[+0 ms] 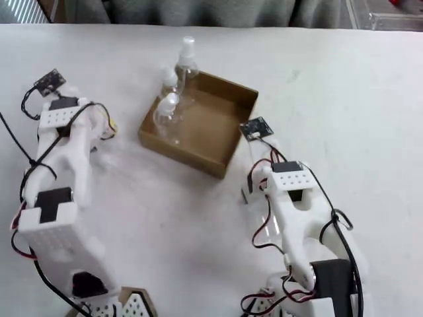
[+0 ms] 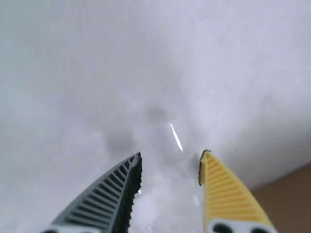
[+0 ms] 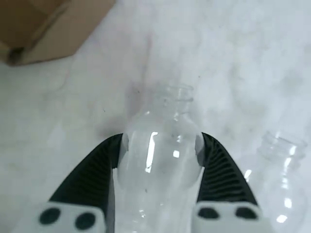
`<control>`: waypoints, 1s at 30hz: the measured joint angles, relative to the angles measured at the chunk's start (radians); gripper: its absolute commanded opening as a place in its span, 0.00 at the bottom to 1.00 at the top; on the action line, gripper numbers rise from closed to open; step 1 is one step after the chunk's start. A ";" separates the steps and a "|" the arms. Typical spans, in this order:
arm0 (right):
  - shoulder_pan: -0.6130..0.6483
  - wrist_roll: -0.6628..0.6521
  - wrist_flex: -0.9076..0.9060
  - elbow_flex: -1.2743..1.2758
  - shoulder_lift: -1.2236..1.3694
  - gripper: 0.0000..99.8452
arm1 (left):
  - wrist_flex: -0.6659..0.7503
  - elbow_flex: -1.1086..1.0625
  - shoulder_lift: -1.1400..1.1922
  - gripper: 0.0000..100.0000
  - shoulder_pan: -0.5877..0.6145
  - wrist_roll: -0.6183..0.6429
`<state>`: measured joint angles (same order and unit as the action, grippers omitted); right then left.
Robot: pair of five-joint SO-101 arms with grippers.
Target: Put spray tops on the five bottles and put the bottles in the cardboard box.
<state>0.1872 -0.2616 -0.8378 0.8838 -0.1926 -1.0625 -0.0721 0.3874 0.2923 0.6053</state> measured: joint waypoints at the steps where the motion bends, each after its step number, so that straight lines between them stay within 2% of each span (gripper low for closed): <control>1: 0.000 -0.003 0.000 0.000 0.000 0.05 | 0.002 0.009 0.017 0.20 -0.006 0.008; 6: 0.000 -0.043 0.000 0.000 0.000 0.05 | -0.002 0.078 0.126 0.19 -0.023 0.021; 8: 0.000 -0.044 0.000 0.000 0.000 0.05 | -0.003 0.106 0.147 0.12 -0.023 0.021; 10: 0.000 -0.044 0.000 0.000 0.000 0.05 | -0.009 0.118 0.153 0.01 -0.023 0.021; 12: 0.000 -0.044 0.000 0.000 0.000 0.05 | -0.018 0.129 0.153 0.04 -0.026 0.021; 18: -0.003 -0.044 0.000 0.000 0.000 0.05 | -0.071 0.132 0.132 0.02 -0.026 -0.025; 25: -0.014 -0.044 0.006 -0.009 -0.012 0.05 | -0.170 0.112 -0.078 0.02 -0.026 -0.044; 30: -0.044 -0.044 0.006 -0.012 -0.130 0.05 | -0.175 0.003 -0.301 0.02 -0.051 -0.146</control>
<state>0.1427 -0.3061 -0.8316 0.8715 -0.3230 -1.2375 -0.0690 0.0867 0.2417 0.4595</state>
